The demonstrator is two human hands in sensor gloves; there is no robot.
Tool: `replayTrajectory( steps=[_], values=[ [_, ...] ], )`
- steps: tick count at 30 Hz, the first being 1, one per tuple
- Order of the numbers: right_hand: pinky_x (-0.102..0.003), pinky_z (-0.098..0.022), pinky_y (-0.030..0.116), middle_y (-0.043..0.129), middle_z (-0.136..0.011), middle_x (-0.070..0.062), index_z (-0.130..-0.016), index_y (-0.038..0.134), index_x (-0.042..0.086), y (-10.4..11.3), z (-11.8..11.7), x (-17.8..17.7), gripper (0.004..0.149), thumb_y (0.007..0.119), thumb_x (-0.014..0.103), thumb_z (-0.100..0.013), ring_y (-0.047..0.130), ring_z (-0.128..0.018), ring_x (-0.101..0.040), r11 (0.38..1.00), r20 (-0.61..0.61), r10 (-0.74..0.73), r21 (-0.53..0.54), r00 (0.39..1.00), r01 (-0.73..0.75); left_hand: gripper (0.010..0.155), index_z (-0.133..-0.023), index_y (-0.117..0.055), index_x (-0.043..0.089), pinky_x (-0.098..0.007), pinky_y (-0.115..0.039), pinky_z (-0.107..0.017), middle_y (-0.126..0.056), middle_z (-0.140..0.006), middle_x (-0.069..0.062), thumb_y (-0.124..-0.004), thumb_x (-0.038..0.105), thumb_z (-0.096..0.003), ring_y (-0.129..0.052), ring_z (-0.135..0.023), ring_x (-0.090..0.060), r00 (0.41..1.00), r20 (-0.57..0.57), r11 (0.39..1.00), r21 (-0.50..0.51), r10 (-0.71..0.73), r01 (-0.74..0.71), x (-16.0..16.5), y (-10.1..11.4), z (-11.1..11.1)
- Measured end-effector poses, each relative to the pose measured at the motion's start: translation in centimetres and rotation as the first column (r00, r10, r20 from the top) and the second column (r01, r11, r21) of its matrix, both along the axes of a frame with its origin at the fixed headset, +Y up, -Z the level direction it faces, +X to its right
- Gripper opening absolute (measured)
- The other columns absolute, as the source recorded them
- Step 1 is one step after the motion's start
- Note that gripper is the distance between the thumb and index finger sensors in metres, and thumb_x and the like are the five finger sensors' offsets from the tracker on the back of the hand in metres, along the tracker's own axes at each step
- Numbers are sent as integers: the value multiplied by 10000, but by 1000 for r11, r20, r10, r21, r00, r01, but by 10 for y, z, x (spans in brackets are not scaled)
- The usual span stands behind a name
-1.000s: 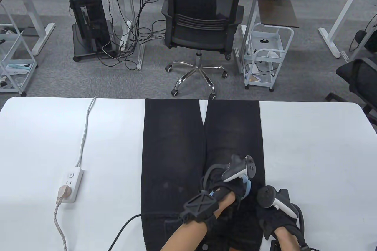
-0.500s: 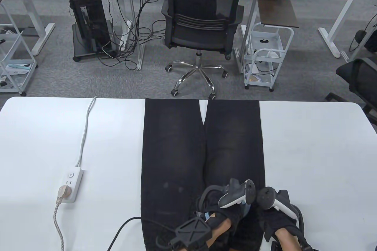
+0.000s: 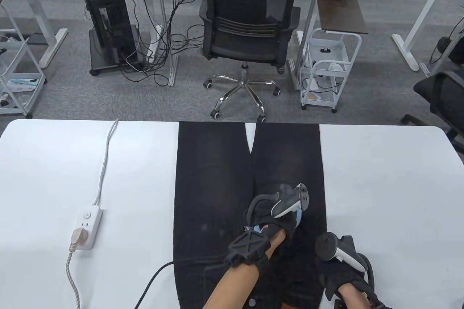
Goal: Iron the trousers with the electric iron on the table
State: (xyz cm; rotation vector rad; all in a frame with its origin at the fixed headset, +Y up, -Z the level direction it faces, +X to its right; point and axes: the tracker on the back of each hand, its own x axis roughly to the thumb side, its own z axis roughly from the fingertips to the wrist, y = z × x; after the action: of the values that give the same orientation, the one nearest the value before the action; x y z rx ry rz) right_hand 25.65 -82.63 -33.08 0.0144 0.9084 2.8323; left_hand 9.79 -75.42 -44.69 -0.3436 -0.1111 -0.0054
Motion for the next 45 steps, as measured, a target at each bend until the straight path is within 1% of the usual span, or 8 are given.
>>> replayTrajectory(
  steps=[7,11,23,25,27,32,37,45],
  values=[
    [-772,-636,242,-81,-1101,-205,-1081,9,139,0,1,-1,659,451,280,-613,12,-982,-525,1000,1,-5,-1,1000,5,384,-780,-745,93,-492,-841,-487,-929,-442,11,-765,431,-599,-969,-348,-144,1000,-23,1000,-15,15,-15,-3,-1,-5],
    [-773,-633,229,-91,-1099,-199,-1080,8,141,0,1,0,658,451,281,-615,-3,-979,-521,1000,3,-18,-7,1000,18,370,-763,-758,86,-495,-847,-466,-935,-428,3,-771,412,-587,-975,-333,-149,1000,-5,999,-37,13,-14,-4,0,6],
    [-768,-622,165,-124,-1093,-156,-1073,-22,183,-1,-1,6,665,448,297,-616,-70,-971,-484,997,28,-78,-18,997,78,368,-752,-767,73,-500,-849,-449,-941,-415,-7,-780,399,-581,-980,-318,-157,992,83,986,-149,94,-81,2,-2,78],
    [-766,-622,160,-124,-1094,-152,-1073,-21,187,-1,0,7,665,447,300,-615,-72,-970,-481,996,33,-82,-17,996,83,369,-750,-767,69,-498,-850,-445,-941,-412,-7,-784,397,-582,-980,-314,-159,990,112,987,-145,91,-75,6,-1,95],
    [-764,-621,157,-125,-1094,-148,-1073,-20,189,-1,0,7,666,448,302,-613,-75,-970,-477,996,36,-87,-16,996,87,370,-749,-768,73,-494,-855,-443,-943,-409,-3,-783,402,-581,-982,-310,-153,991,126,997,-56,54,-47,7,0,113],
    [-766,-619,156,-122,-1095,-149,-1075,-18,187,-1,0,8,668,450,300,-612,-76,-971,-477,996,38,-88,-12,995,89,377,-755,-765,64,-498,-853,-442,-941,-413,-7,-785,403,-589,-980,-312,-157,991,115,996,-67,66,-58,3,-1,127],
    [-769,-618,163,-121,-1095,-153,-1074,-19,183,-1,0,8,668,449,299,-612,-57,-973,-480,996,36,-83,-13,996,83,383,-773,-756,70,-501,-844,-467,-938,-435,-6,-779,410,-597,-977,-334,-159,990,134,999,-31,33,-29,5,0,125],
    [-774,-619,171,-125,-1092,-160,-1071,-22,187,0,0,8,664,450,289,-615,-57,-972,-487,997,36,-73,-23,997,74,384,-778,-752,82,-492,-841,-482,-935,-442,4,-776,419,-596,-975,-342,-152,995,105,999,47,1,-6,18,-2,72]
  ],
)
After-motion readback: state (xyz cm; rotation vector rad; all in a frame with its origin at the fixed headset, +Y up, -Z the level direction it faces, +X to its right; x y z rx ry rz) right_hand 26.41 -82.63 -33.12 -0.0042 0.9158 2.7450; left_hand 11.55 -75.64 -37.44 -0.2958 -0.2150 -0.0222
